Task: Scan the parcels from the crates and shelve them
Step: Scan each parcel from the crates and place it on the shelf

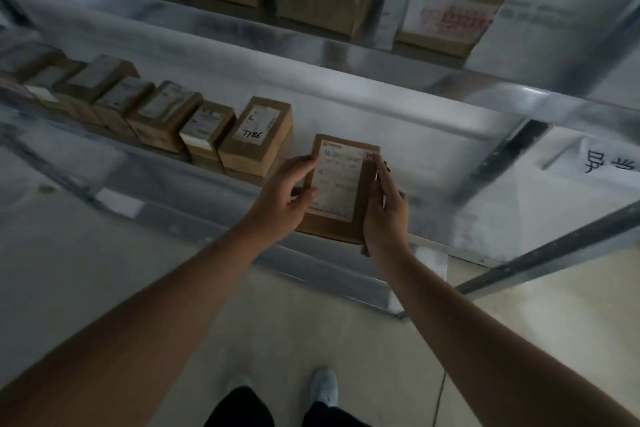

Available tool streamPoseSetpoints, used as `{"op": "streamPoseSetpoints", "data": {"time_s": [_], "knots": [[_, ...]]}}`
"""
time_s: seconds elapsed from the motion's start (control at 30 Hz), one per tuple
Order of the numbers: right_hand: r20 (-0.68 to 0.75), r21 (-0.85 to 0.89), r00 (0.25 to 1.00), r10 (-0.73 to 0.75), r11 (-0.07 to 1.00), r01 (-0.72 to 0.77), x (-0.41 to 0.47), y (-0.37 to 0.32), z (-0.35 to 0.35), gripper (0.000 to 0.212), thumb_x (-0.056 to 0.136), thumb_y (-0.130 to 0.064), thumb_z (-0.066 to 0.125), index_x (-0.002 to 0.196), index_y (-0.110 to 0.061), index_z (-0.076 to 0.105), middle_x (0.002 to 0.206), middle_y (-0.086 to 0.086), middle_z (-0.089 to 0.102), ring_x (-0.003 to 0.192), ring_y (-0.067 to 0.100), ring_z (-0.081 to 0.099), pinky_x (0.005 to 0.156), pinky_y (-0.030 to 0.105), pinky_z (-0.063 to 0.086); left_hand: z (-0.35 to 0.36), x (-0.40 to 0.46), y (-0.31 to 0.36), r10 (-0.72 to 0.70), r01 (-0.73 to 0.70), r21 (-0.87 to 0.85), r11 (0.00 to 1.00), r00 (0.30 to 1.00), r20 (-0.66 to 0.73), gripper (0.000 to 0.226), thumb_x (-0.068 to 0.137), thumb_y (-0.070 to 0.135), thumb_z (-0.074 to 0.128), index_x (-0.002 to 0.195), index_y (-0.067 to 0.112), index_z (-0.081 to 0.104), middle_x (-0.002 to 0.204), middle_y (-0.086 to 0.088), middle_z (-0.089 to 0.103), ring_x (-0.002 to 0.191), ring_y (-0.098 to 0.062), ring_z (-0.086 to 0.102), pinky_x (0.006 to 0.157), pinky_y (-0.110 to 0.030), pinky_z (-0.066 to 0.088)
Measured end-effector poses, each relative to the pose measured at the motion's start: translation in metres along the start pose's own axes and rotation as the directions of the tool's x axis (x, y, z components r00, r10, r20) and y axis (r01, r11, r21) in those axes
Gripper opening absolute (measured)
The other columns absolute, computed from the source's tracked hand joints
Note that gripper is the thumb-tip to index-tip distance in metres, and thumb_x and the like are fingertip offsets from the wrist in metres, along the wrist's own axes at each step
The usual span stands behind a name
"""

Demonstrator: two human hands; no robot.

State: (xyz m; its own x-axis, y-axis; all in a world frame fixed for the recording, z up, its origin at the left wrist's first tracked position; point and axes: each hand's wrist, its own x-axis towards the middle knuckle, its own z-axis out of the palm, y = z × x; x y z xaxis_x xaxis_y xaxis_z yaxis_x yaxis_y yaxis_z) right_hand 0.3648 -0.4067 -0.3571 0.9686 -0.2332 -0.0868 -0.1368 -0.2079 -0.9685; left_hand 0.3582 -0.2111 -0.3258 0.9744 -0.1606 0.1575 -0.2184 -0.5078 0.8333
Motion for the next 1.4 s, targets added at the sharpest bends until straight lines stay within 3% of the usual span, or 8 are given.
{"op": "streamPoseSetpoints", "data": {"time_s": [0.23,0.5,0.63,0.73,1.07,1.13,1.27,1.4], "knots": [[-0.067,-0.053,0.991,0.118,0.991,-0.121,0.056,0.017,0.064,0.041,0.112,-0.048,0.039,0.149,-0.064,0.045,0.135,0.006,0.059,0.114,0.023,0.068,0.085,0.042,0.067,-0.013,0.062,-0.076,-0.058,0.068,-0.122,0.990,0.995,0.083,0.053,0.105,0.005,0.059,0.155,0.021,0.050,0.159,0.000,0.042,0.146,-0.016,0.045,0.111,-0.045,0.053],[-0.158,-0.204,0.983,0.098,0.970,-0.129,0.123,0.034,0.129,0.044,0.111,-0.051,0.040,0.154,-0.058,0.043,0.130,0.006,0.060,0.102,0.019,0.070,0.077,0.037,0.067,-0.018,0.127,-0.143,-0.075,0.088,-0.120,0.989,0.991,0.111,0.049,0.106,0.005,0.055,0.153,0.020,0.052,0.158,-0.002,0.046,0.145,-0.013,0.044,0.116,-0.041,0.048],[-0.219,-0.247,0.969,0.110,0.955,-0.164,0.139,0.037,0.137,0.043,0.115,-0.042,0.037,0.156,-0.051,0.047,0.124,0.004,0.048,0.090,0.010,0.059,0.081,0.031,0.061,-0.020,0.148,-0.156,-0.060,0.070,-0.075,0.995,0.989,0.139,0.044,0.107,0.006,0.053,0.151,0.010,0.052,0.155,-0.008,0.051,0.145,-0.018,0.046,0.116,-0.039,0.048],[-0.237,-0.313,0.967,0.092,0.935,-0.166,0.142,0.035,0.137,0.045,0.116,-0.040,0.034,0.159,-0.047,0.043,0.119,0.004,0.040,0.083,0.007,0.048,0.071,0.018,0.047,-0.016,0.157,-0.160,-0.073,0.083,-0.074,0.994,0.989,0.131,0.043,0.107,0.006,0.053,0.150,0.009,0.053,0.153,-0.010,0.053,0.143,-0.021,0.048,0.114,-0.038,0.050],[-0.267,-0.389,0.963,0.044,0.909,-0.149,0.151,0.026,0.147,0.045,0.116,-0.041,0.032,0.159,-0.047,0.043,0.121,0.005,0.043,0.080,0.005,0.047,0.074,0.018,0.051,-0.014,0.168,-0.144,-0.130,0.124,0.092,0.988,0.990,0.055,0.042,0.106,0.005,0.051,0.149,0.006,0.052,0.146,-0.012,0.051,0.137,-0.024,0.052,0.111,-0.039,0.053],[-0.274,-0.390,0.960,0.052,0.907,-0.160,0.150,0.023,0.147,0.047,0.116,-0.041,0.031,0.161,-0.050,0.037,0.121,0.006,0.043,0.080,0.005,0.046,0.062,0.008,0.041,-0.014,0.167,-0.139,-0.115,0.103,0.187,0.977,0.992,0.058,0.043,0.104,0.004,0.055,0.147,0.004,0.052,0.146,-0.013,0.051,0.136,-0.026,0.052,0.113,-0.034,0.049],[-0.300,-0.386,0.954,0.033,0.910,-0.153,0.138,0.013,0.133,0.050,0.116,-0.036,0.036,0.164,-0.048,0.032,0.121,0.008,0.047,0.080,0.013,0.050,0.067,0.023,0.044,-0.021,0.164,-0.127,-0.025,-0.034,0.360,0.932,0.987,0.159,0.055,0.098,0.003,0.065,0.150,0.003,0.048,0.158,-0.015,0.041,0.147,-0.031,0.042,0.116,-0.040,0.047],[-0.320,-0.461,0.947,0.030,0.868,-0.184,0.110,-0.005,0.102,0.050,0.114,-0.036,0.041,0.163,-0.048,0.033,0.129,0.010,0.048,0.095,0.023,0.058,0.091,0.041,0.055,-0.028,0.159,-0.103,0.031,-0.146,0.400,0.905,0.959,0.280,0.063,0.098,0.006,0.064,0.157,0.003,0.040,0.161,-0.015,0.039,0.150,-0.033,0.039,0.118,-0.045,0.042]]}}
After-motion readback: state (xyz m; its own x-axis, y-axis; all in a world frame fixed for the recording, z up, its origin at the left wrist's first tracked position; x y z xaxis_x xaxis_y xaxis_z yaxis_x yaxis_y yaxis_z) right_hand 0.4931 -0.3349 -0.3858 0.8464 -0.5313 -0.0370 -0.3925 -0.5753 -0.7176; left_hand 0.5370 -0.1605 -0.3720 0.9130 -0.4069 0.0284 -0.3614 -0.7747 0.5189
